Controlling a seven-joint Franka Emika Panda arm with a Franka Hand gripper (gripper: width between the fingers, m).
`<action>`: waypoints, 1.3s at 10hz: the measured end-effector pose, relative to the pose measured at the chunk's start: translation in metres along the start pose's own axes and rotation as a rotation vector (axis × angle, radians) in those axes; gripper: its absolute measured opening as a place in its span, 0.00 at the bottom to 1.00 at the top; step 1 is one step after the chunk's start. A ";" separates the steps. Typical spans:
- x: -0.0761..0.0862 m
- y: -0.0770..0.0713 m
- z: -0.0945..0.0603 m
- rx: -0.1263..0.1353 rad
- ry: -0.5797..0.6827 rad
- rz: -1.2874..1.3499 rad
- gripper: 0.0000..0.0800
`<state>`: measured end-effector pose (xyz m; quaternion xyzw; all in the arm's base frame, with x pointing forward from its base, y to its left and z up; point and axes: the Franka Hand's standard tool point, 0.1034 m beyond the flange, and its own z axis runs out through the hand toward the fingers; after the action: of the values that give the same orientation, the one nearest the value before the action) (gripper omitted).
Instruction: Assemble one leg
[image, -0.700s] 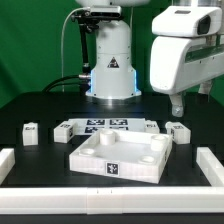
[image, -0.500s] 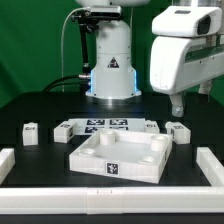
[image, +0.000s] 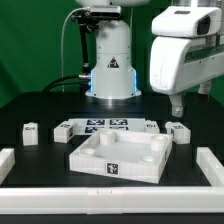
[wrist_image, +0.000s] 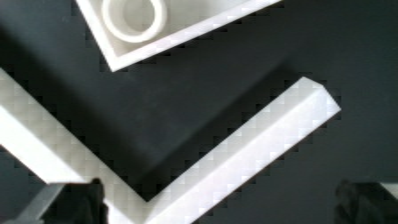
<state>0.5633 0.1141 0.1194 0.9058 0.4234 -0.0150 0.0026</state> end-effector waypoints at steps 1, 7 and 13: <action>-0.002 0.000 0.001 -0.005 0.010 -0.021 0.81; -0.072 -0.013 0.040 -0.030 0.045 -0.204 0.81; -0.086 -0.021 0.049 -0.031 0.049 -0.301 0.81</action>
Offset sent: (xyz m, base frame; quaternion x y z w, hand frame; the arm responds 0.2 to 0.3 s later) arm -0.0648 -0.0145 -0.0287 -0.0081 0.0870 -0.1153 0.9895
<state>0.4910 0.0607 0.0727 0.8320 0.5545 0.0133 0.0041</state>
